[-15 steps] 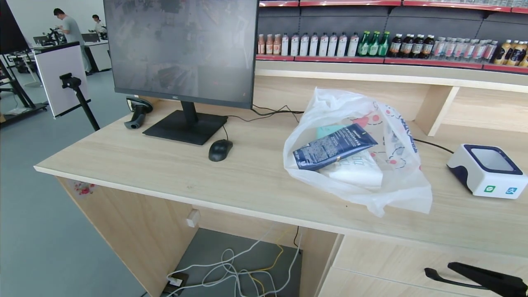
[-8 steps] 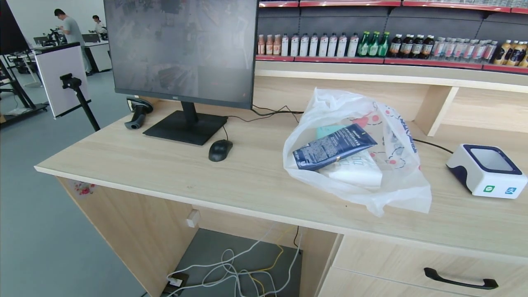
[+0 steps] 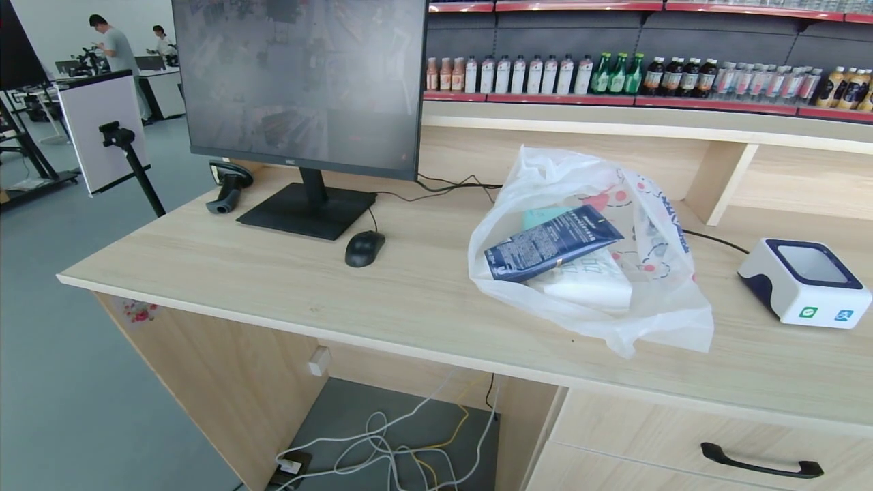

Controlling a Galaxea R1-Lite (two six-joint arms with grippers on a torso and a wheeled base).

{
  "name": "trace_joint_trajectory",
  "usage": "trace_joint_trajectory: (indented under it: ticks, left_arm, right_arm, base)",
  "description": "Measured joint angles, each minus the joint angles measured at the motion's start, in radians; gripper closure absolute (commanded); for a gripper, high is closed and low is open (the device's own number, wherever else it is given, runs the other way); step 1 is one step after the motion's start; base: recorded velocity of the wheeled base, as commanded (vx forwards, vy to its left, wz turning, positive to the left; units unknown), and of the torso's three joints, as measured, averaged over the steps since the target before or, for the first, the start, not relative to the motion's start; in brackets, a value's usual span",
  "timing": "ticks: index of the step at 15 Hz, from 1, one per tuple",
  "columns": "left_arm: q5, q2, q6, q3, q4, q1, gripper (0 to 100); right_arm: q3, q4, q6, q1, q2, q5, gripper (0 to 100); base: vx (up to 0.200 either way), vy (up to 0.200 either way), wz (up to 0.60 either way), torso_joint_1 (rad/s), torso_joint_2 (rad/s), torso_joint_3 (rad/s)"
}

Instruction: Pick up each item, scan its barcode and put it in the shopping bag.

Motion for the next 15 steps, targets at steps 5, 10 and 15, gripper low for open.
trace_joint_trajectory:
  ticks: [5, 10, 15]
  left_arm:
    - [0.000, 0.000, -0.002, 0.000, 0.000, 0.000, 0]
    - [0.000, 0.000, -0.001, 0.000, 0.000, 0.001, 0]
    - [0.000, 0.000, -0.001, 0.000, 0.000, 0.001, 0]
  right_arm:
    - [0.009, -0.008, 0.081, 0.007, -0.054, -0.046, 0]
    - [0.010, -0.008, 0.051, 0.008, -0.057, -0.036, 0]
    - [0.011, -0.006, 0.030, 0.009, -0.057, 0.016, 0]
  base:
    - [-0.120, 0.040, 0.00, 0.001, 0.00, 0.001]
    - [0.000, -0.040, -0.48, -0.006, 0.00, 0.002]
    - [0.000, -0.200, -0.48, 0.003, 0.00, -0.001]
